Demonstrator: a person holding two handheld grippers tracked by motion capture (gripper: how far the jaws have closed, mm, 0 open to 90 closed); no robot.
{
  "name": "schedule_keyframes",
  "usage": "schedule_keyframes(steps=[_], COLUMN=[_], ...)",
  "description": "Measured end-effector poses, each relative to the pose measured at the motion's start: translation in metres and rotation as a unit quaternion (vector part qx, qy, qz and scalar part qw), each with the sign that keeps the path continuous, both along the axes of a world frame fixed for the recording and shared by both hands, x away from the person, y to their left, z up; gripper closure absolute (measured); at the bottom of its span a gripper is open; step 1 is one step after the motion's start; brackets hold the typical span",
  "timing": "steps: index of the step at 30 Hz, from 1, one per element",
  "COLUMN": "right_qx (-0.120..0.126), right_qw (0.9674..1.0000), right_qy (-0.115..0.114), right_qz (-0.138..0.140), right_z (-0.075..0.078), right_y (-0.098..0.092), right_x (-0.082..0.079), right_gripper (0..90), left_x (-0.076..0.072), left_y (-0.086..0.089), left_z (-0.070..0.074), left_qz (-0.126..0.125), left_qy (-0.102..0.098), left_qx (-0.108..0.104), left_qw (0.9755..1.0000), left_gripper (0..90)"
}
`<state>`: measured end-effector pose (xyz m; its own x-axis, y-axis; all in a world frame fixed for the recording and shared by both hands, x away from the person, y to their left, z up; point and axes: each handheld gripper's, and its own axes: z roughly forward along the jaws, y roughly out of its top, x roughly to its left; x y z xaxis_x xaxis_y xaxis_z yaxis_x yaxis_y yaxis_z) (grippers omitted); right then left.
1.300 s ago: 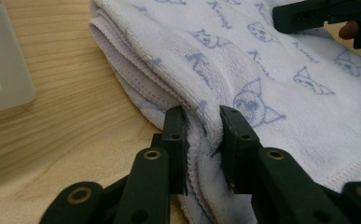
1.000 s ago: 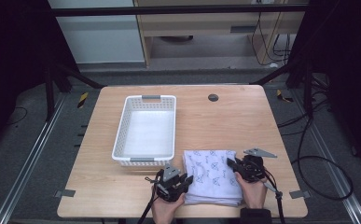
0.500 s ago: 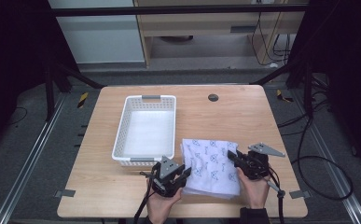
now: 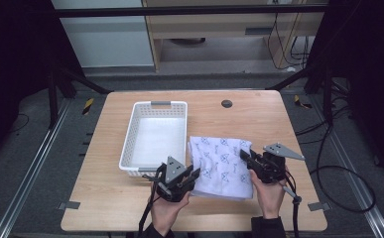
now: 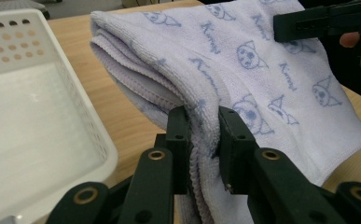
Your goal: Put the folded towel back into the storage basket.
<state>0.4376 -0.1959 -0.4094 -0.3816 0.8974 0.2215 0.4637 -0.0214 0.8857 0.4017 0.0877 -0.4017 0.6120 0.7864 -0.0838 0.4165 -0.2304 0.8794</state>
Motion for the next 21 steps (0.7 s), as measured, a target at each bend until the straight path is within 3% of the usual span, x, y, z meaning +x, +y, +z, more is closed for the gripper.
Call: schedule_keyframes(steps=[6, 21], right_qx=[-0.001, -0.005], right_qw=[0.9997, 0.9986], right_qy=[-0.024, -0.052], right_qz=[-0.002, 0.0], right_z=[0.02, 0.044], right_y=[0.007, 0.022], right_x=[0.003, 0.007], right_gripper=[75.2, 75.1], left_x=[0.001, 0.007], left_y=[0.005, 0.018], left_z=[0.015, 0.04], left_qz=[0.006, 0.015], left_qy=[-0.019, -0.041], left_qx=[-0.003, -0.008], left_qw=[0.9998, 0.999], left_gripper=[75.1, 75.1])
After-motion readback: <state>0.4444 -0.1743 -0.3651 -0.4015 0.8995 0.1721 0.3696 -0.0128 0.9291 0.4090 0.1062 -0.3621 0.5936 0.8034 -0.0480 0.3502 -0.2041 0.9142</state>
